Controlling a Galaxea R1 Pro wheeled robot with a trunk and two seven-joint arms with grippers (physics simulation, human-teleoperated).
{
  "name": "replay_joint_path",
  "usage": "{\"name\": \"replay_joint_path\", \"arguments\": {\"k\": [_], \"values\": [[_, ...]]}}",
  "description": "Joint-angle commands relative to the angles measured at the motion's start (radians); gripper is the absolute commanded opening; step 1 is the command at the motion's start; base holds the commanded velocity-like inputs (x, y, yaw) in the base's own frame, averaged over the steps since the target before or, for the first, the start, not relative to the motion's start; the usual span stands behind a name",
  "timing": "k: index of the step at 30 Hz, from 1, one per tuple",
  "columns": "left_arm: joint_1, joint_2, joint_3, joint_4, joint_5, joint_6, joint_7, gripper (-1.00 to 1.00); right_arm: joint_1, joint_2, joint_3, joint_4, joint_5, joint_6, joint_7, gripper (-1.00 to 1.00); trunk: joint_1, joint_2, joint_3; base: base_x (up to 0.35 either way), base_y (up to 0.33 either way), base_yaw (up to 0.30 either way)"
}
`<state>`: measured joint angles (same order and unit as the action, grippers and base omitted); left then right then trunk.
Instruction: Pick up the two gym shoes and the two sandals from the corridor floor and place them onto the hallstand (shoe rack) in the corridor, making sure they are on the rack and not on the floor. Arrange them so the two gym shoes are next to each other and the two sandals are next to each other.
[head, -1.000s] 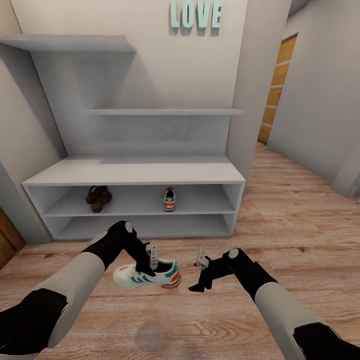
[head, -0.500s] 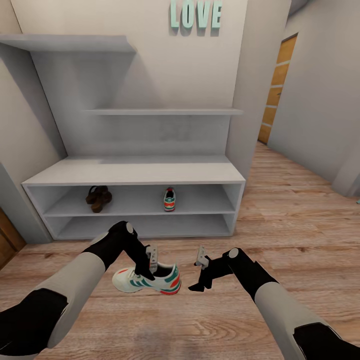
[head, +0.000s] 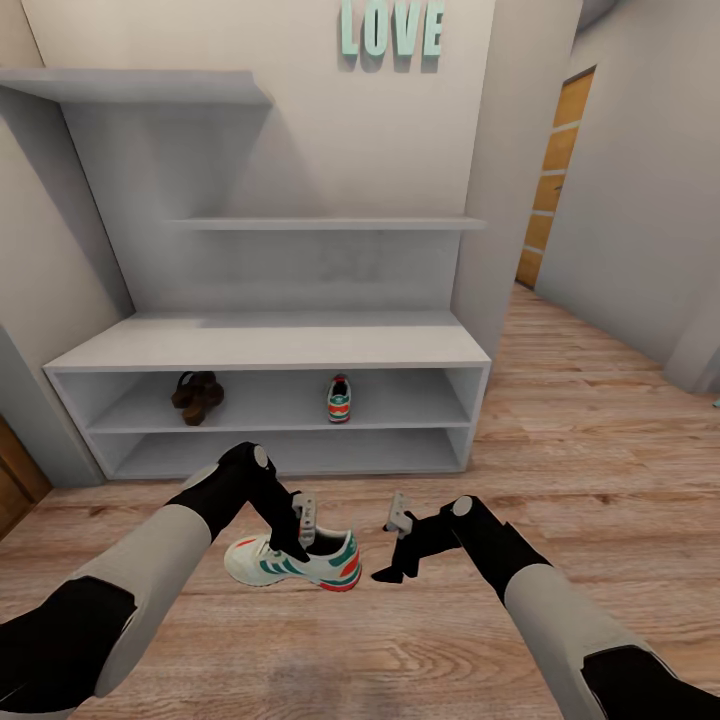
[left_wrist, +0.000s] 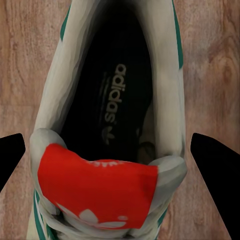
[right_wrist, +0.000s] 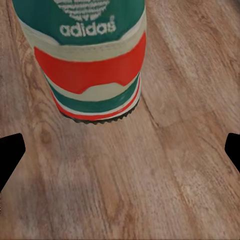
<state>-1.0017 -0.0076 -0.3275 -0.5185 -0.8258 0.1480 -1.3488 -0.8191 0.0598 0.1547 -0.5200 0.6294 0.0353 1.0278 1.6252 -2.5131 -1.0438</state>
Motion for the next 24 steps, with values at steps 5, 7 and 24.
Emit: {"name": "replay_joint_path", "arguments": {"k": [5,7,24], "values": [[0.0,0.0,0.0,0.0,0.0,0.0,0.0,-1.0,0.0,0.003,-0.001,0.0,-0.001,0.0,0.0,1.0,0.0,0.0,0.0,0.0,0.0,0.0],[0.0,-0.001,-0.001,0.0,0.0,0.001,0.0,-1.0,0.0,0.004,-0.001,0.0,-0.002,0.0,0.0,1.0,0.0,0.0,0.0,0.0,0.0,0.0],[0.0,-0.003,-0.002,-0.006,0.005,0.001,0.001,-1.0,0.0,0.005,-0.001,0.001,-0.002,-0.002,-0.001,1.0,0.0,0.0,0.0,0.0,0.0,0.0]]}}
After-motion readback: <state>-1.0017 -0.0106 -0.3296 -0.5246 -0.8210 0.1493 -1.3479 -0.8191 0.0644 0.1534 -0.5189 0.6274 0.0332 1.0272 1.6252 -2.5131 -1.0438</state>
